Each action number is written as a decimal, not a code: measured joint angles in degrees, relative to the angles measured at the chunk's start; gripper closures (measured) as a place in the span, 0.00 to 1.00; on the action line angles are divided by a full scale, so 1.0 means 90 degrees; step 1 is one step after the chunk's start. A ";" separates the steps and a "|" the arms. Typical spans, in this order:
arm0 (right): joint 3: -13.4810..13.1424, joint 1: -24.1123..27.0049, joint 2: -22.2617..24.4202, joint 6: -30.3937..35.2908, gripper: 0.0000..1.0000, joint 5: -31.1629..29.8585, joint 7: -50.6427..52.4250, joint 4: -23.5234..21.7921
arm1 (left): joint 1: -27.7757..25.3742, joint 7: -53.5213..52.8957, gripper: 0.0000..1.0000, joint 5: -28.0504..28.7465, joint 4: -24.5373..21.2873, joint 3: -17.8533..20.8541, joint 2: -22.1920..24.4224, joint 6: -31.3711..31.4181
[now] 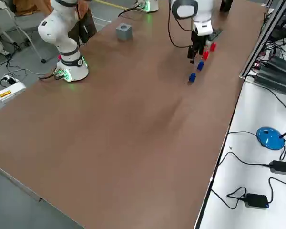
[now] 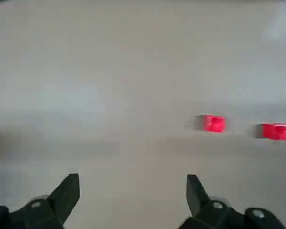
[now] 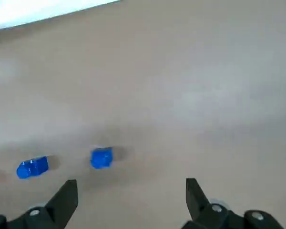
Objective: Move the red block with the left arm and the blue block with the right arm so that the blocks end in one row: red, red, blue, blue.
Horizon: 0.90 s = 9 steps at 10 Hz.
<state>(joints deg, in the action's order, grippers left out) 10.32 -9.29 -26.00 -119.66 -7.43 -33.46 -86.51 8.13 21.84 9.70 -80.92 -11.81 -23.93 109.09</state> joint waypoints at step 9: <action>-0.2174 0.0491 0.3732 0.3517 0.00 0.0814 0.4269 -0.1075 | -0.1006 -0.1674 0.01 -0.0903 -0.0085 0.0945 0.2040 -0.2055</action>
<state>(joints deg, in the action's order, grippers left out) -9.24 -4.87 7.59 -88.01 -0.10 4.95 -96.18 -0.93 6.78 1.57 -81.68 -3.30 -5.57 90.60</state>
